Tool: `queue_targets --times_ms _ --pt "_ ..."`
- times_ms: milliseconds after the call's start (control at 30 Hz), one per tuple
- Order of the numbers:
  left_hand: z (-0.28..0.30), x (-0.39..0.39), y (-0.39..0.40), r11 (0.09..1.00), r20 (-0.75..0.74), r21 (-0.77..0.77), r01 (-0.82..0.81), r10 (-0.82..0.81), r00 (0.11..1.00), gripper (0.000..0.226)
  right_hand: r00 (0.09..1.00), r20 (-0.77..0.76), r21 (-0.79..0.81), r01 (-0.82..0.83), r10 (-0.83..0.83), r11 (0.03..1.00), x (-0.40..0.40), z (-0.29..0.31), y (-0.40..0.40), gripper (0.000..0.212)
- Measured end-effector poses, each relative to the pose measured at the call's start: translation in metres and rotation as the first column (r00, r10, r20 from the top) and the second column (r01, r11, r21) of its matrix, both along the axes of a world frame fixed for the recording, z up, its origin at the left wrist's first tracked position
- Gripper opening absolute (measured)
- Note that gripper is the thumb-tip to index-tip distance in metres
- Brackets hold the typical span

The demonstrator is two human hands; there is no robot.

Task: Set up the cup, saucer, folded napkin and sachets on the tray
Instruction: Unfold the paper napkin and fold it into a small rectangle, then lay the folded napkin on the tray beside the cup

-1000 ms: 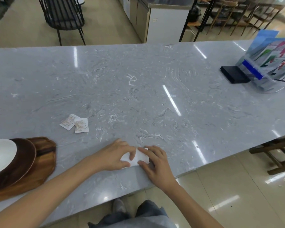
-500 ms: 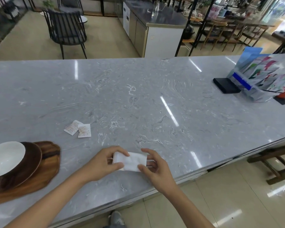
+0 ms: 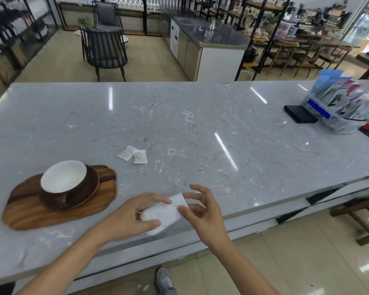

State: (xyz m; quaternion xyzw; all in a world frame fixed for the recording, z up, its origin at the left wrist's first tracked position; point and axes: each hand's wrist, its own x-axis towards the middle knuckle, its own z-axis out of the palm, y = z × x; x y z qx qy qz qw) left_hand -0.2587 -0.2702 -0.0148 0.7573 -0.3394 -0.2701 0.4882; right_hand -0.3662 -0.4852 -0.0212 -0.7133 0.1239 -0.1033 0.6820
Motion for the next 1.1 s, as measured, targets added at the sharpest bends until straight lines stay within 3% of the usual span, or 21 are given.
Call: queue_targets --times_ms 200,300,467,633,767,967,1100 --pt "0.027 -0.022 0.057 0.998 -0.066 0.006 0.069 -0.069 0.995 0.071 0.999 0.012 0.09 -0.045 0.044 0.995 -0.007 0.022 0.065 0.045" --pt "0.027 -0.036 0.086 1.0 -0.065 -0.008 -0.02 0.02 0.998 0.074 0.999 -0.025 0.17 -0.03 0.035 0.985 -0.014 0.025 0.1 0.035" --pt "0.015 -0.048 0.125 0.949 -0.18 -0.122 -0.29 0.266 0.947 0.064 0.977 -0.09 0.314 -0.154 0.191 0.937 -0.026 0.02 0.16 0.042" --pt "0.01 -0.048 0.162 0.842 -0.187 -0.155 -0.518 0.489 0.852 0.051 0.958 -0.124 0.254 -0.221 0.259 0.942 -0.025 0.011 0.21 0.05" --pt "0.005 -0.036 0.201 0.776 -0.123 -0.154 -0.612 0.6 0.791 0.05 0.962 -0.076 0.183 -0.246 0.263 0.952 -0.007 0.011 0.245 0.042" --pt "0.0 0.002 0.268 0.828 -0.135 -0.049 -0.558 0.548 0.825 0.054 0.953 -0.098 0.125 -0.274 0.287 0.953 0.027 -0.003 0.306 0.021" --pt "-0.008 0.037 0.294 0.851 -0.159 -0.01 -0.526 0.518 0.841 0.05 0.979 -0.085 -0.042 -0.191 0.187 0.981 0.057 -0.013 0.337 0.017"
